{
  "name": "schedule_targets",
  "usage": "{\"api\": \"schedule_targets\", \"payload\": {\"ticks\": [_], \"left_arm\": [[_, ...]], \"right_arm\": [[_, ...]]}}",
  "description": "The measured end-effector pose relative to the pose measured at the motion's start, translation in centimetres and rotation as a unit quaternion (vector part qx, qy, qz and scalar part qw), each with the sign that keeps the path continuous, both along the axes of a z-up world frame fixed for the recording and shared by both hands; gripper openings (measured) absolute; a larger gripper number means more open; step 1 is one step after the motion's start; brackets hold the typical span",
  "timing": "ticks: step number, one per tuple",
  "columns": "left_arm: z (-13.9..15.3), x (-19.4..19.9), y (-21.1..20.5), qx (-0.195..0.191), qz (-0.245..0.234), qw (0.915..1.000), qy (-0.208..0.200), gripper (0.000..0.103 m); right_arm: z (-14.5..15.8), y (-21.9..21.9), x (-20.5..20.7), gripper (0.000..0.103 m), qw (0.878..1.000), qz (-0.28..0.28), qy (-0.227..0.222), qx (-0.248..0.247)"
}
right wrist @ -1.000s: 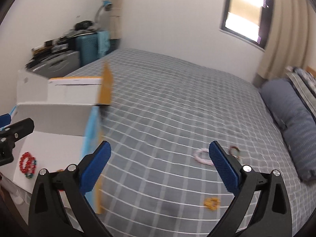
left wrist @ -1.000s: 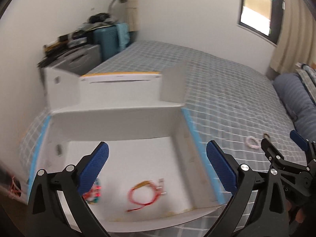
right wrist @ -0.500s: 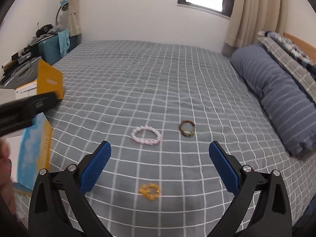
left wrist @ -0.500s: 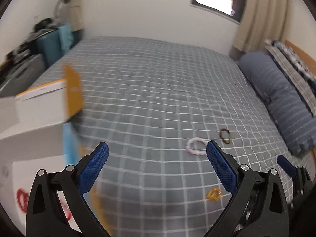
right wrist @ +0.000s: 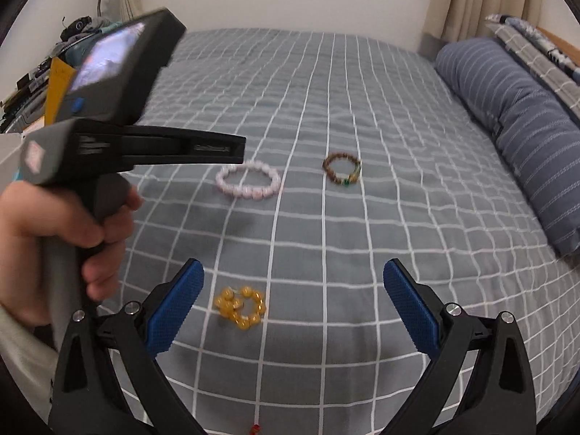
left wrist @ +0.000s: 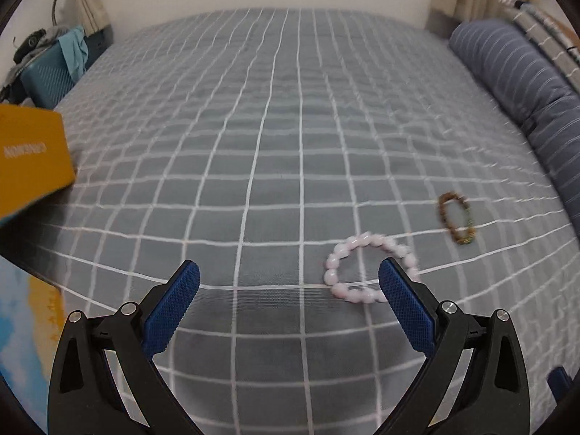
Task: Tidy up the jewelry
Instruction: 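Move both tools back over the remaining bracelets on the bed, then grasp the pink-white bead bracelet with the left tool while the right tool grasps the amber bracelet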
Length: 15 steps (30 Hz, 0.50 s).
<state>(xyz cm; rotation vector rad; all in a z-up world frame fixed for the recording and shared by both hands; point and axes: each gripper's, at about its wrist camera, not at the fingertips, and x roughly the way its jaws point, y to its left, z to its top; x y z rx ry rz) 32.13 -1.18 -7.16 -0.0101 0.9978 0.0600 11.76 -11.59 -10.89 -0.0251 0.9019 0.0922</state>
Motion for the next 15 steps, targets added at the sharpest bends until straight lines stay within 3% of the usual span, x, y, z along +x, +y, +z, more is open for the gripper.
{"api": "schedule_targets", "payload": {"ticks": [6,9,11,15], "left_arm": [[-3.4,1.6,0.0,0.016,0.008,0.9998,0.013,0.096],[-4.2,2.1,0.2,0.009,0.007,0.9997,0.02,0.094],[-4.6,2.3,0.2,0.0,0.007,0.9997,0.023,0.094],[-5.1,2.9,-0.2,0.004,0.005,0.9995,0.032,0.093]], "right_arm": [[-2.1,-0.7,0.3,0.094,0.999,-0.01,0.029,0.015],[-3.3,-0.5,0.5,0.085,0.999,-0.003,0.049,0.016],[-4.0,-0.4,0.7,0.072,0.998,0.0,0.063,0.016],[-5.2,-0.2,1.1,0.057,0.996,0.008,0.085,0.016]]}}
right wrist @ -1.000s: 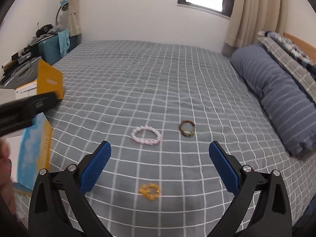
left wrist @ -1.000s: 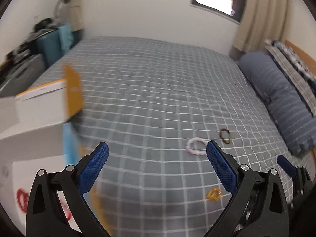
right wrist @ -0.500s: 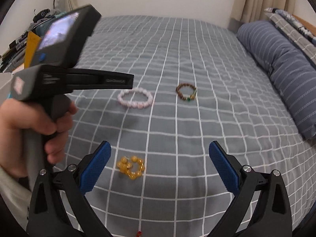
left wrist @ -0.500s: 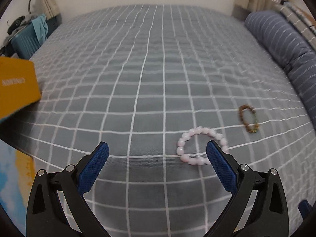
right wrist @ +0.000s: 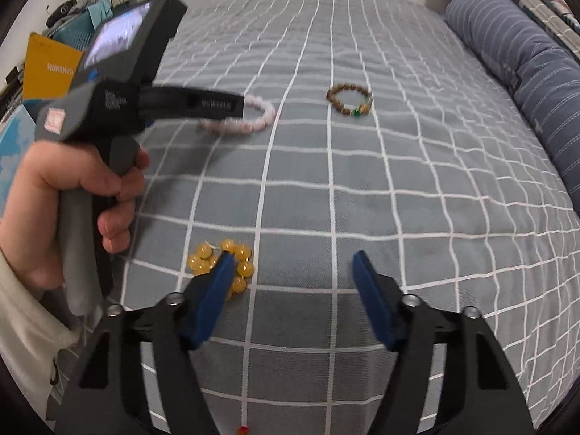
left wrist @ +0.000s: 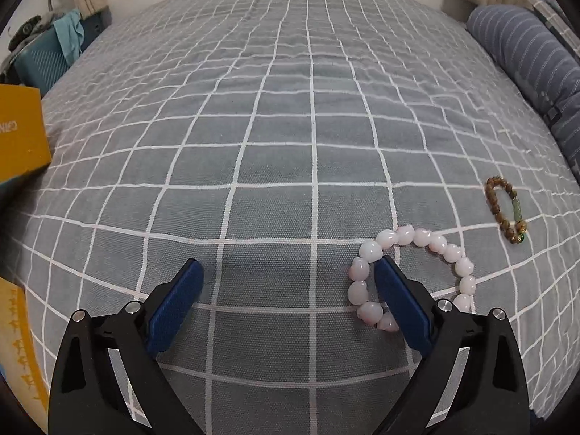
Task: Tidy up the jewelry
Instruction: 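Grasp the pink-white bead bracelet with the left tool while the right tool grasps the amber bracelet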
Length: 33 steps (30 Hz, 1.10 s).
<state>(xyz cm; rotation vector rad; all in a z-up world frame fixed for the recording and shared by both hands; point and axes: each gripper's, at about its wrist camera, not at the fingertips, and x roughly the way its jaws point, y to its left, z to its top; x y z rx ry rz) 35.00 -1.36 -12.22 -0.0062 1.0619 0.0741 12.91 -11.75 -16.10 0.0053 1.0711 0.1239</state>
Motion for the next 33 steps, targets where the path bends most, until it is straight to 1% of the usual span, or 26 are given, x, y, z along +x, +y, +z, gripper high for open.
{"api": "schedule_targets", "payload": {"ticks": [2,3,5,7,9,10,12,13,17,19,21,22,24,26,28,29,33], "left_arm": [[-0.1,0.1,0.0,0.001,-0.003,1.0,-0.001,0.093],[-0.2,0.1,0.1,0.001,-0.004,1.0,-0.002,0.092],[-0.2,-0.1,0.0,-0.001,-0.007,0.9999,-0.008,0.089],[-0.1,-0.5,-0.1,0.001,-0.014,0.9998,-0.013,0.084],[-0.1,-0.9,-0.4,0.0,-0.021,0.9996,-0.017,0.077],[0.0,-1.1,-0.4,-0.001,-0.023,0.9996,-0.018,0.075],[0.1,-1.3,-0.6,-0.004,-0.028,0.9994,-0.021,0.067],[0.2,-1.4,-0.7,-0.005,-0.03,0.9993,-0.021,0.066],[0.3,-1.5,-1.0,-0.004,-0.029,0.9993,-0.022,0.058],[0.4,-1.6,-1.0,-0.005,-0.029,0.9993,-0.022,0.05],[0.4,-1.7,-1.2,-0.003,-0.032,0.9992,-0.022,0.039],[0.5,-1.7,-1.2,-0.002,-0.034,0.9992,-0.022,0.037],[0.5,-1.8,-1.2,-0.001,-0.037,0.9991,-0.02,0.025],[0.4,-1.6,-1.0,-0.003,-0.039,0.9991,-0.017,0.017],[0.4,-1.5,-1.0,0.005,-0.043,0.999,-0.013,0.014],[0.4,-1.5,-1.0,0.006,-0.043,0.999,-0.013,0.012],[0.6,-1.6,-0.7,0.0,-0.036,0.9992,-0.016,0.01]], "right_arm": [[-0.3,0.2,0.2,0.049,1.0,0.01,0.004,0.007],[-0.2,0.4,0.3,0.047,1.0,0.014,0.004,0.007],[-0.3,0.6,0.4,0.039,1.0,0.02,0.007,0.009],[-0.4,0.9,0.3,0.036,1.0,0.025,0.011,0.008],[-0.4,1.0,0.2,0.036,1.0,0.028,0.011,0.009],[-0.3,0.9,0.1,0.036,0.999,0.03,0.011,0.018],[-0.2,0.8,0.0,0.036,0.999,0.031,0.012,0.029],[-0.2,0.7,0.0,0.036,0.999,0.03,0.012,0.034],[-0.6,1.0,0.1,0.036,0.999,0.029,0.015,0.027],[-0.9,1.2,0.1,0.035,0.999,0.028,0.014,0.02],[-0.9,1.5,0.0,0.034,0.999,0.031,0.01,0.009],[-1.0,1.6,0.0,0.032,0.999,0.034,0.009,0.006],[-1.0,1.6,0.1,0.027,0.999,0.036,0.011,0.006],[-1.0,1.5,0.1,0.016,0.999,0.036,0.013,0.012],[-1.0,1.4,0.0,0.011,0.999,0.038,0.013,0.015],[-1.0,1.3,-0.1,0.009,0.999,0.038,0.013,0.017],[-0.6,1.1,-0.3,0.009,0.999,0.035,0.012,0.026]]}}
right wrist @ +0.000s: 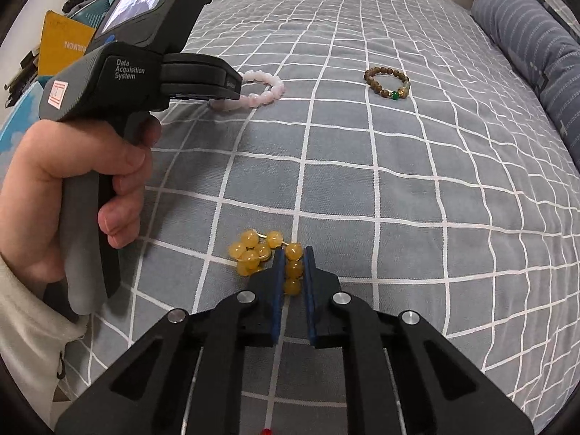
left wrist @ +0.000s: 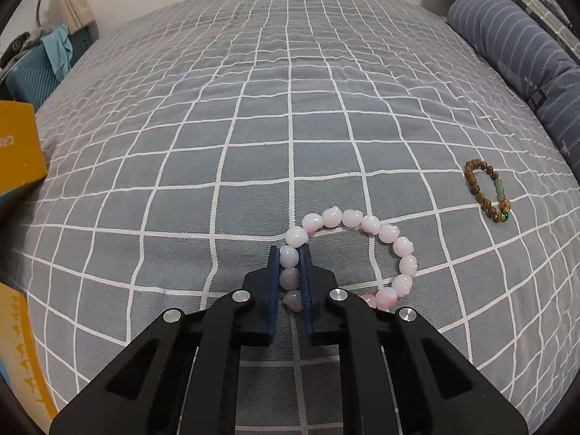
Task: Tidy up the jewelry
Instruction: 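Grasp the pink-white bead bracelet with the left tool while the right tool grasps the amber bracelet, then carry the pink-white and amber bracelets with both tools into the box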
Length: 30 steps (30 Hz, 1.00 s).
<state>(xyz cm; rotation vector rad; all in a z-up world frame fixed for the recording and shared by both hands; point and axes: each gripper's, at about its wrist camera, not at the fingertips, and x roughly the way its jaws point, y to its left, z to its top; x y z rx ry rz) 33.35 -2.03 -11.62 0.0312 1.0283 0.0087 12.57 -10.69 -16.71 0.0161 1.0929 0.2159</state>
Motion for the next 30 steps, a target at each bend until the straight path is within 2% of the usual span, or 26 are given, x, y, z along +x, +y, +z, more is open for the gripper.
{"api": "schedule_targets", "payload": {"ticks": [17,28,30], "left_arm": [[4.1,-1.9,-0.1,-0.024,-0.01,0.9996,-0.007,0.009],[8.5,-4.9,0.4,-0.049,-0.025,0.9984,-0.012,0.009],[9.3,-5.8,0.5,-0.042,-0.027,0.9985,-0.021,0.009]], "right_arm": [[3.4,-0.6,-0.5,0.009,0.999,-0.004,-0.021,0.024],[5.9,-1.2,-0.6,0.009,0.999,-0.008,-0.042,0.032],[6.4,-1.4,-0.6,0.009,0.998,-0.01,-0.048,0.029]]}}
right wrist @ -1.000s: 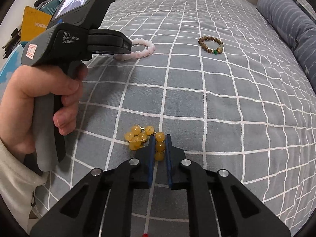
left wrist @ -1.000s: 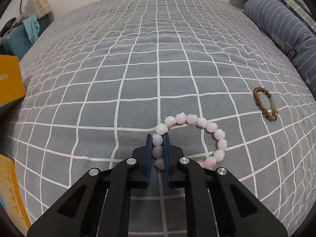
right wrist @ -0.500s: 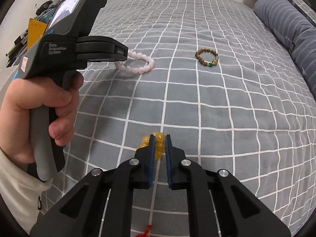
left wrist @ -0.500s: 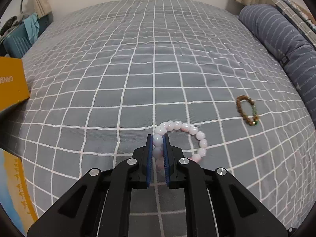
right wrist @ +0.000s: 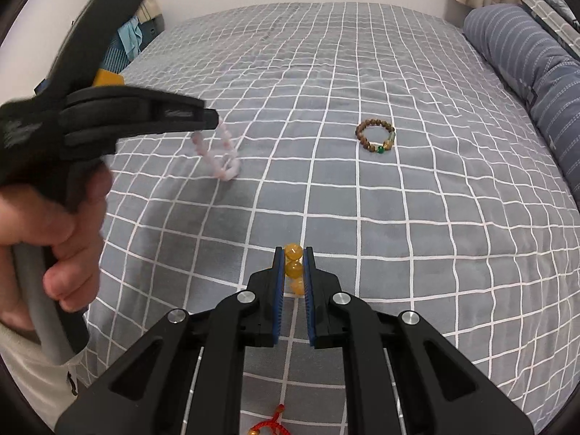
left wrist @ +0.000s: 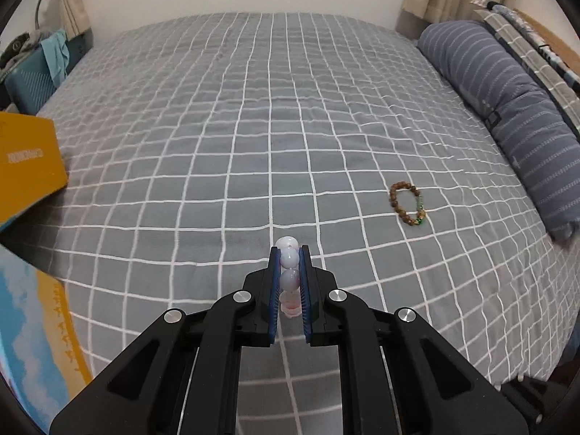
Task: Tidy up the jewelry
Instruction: 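Carry the pink-white and amber bracelets with both tools into the box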
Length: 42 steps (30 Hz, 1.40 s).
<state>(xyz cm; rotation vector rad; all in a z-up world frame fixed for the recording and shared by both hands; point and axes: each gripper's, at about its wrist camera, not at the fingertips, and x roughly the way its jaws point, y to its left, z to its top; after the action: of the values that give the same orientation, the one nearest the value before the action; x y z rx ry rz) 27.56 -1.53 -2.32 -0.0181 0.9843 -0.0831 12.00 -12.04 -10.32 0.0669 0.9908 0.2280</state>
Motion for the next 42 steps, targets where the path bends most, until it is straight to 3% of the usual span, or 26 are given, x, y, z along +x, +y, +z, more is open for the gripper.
{"api": "schedule_targets", "payload": {"ticks": [11,20,23,34,42], "left_arm": [[2.6,-5.6,1.3,0.005,-0.016,0.9996,-0.024,0.009],[5.2,-10.4,3.4,-0.008,-0.007,0.999,-0.042,0.009],[6.2,-12.1,4.4,0.005,0.002,0.9984,-0.056,0.009],[9.9,-16.1,9.0,0.002,0.044,0.9958,-0.08,0.009],[12.4,-18.6,13.3,0.002,0.082,0.9918,-0.098,0.01]], "right_arm": [[2.0,-0.8,-0.2,0.009,1.0,-0.01,-0.018,0.002],[3.3,-0.2,-0.5,0.009,1.0,-0.01,-0.023,0.01],[3.9,0.4,-0.6,0.009,1.0,-0.004,-0.027,0.008],[8.0,4.7,-1.1,0.009,0.998,0.039,-0.054,0.01],[11.5,9.5,-1.7,0.009,0.993,0.092,-0.068,0.038]]}}
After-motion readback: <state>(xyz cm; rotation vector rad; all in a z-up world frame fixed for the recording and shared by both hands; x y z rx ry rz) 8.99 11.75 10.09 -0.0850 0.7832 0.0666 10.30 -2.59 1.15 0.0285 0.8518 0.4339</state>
